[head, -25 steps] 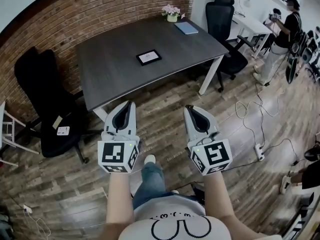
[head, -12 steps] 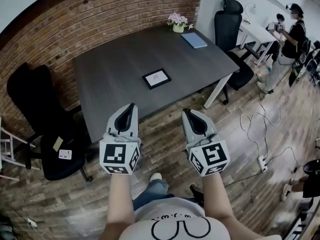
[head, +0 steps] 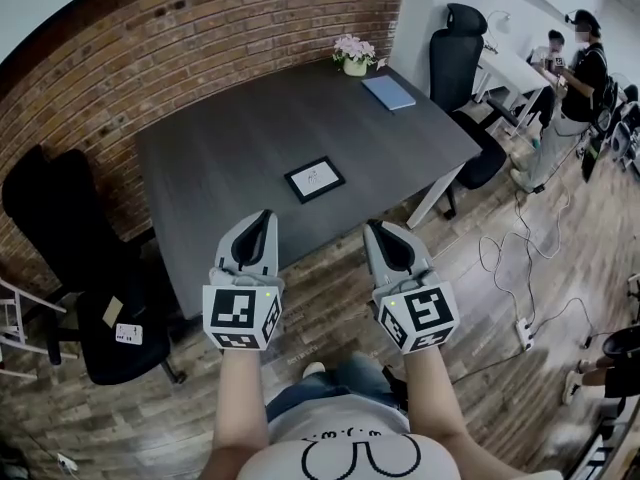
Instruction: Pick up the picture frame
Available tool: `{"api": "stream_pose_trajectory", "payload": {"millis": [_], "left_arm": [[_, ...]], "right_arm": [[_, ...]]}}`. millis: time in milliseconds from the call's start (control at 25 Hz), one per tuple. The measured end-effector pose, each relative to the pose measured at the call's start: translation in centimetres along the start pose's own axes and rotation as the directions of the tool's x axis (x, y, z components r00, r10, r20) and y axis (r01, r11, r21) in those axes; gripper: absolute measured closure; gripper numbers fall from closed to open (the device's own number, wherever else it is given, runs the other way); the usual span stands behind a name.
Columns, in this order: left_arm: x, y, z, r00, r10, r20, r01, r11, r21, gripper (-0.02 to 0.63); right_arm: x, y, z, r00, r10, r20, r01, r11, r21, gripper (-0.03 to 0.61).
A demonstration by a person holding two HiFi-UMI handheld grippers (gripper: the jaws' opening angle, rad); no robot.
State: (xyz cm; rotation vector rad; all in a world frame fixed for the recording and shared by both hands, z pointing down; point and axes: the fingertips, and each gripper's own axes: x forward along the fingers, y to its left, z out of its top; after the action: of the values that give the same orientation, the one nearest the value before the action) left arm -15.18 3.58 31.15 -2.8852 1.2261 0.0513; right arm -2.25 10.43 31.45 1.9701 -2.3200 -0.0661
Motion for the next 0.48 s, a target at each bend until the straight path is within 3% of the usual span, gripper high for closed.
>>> {"api": "stream_pose_trajectory", "payload": {"millis": [480], "left_arm": [[7.3, 2.5, -1.0, 0.997, 0.077, -0.014, -0.077, 0.997, 0.007, 0.615]], "right_arm": [[7.6, -5.7, -1.1, 0.999, 0.050, 0.012, -0.050, 0.999, 0.021, 0.578]]}}
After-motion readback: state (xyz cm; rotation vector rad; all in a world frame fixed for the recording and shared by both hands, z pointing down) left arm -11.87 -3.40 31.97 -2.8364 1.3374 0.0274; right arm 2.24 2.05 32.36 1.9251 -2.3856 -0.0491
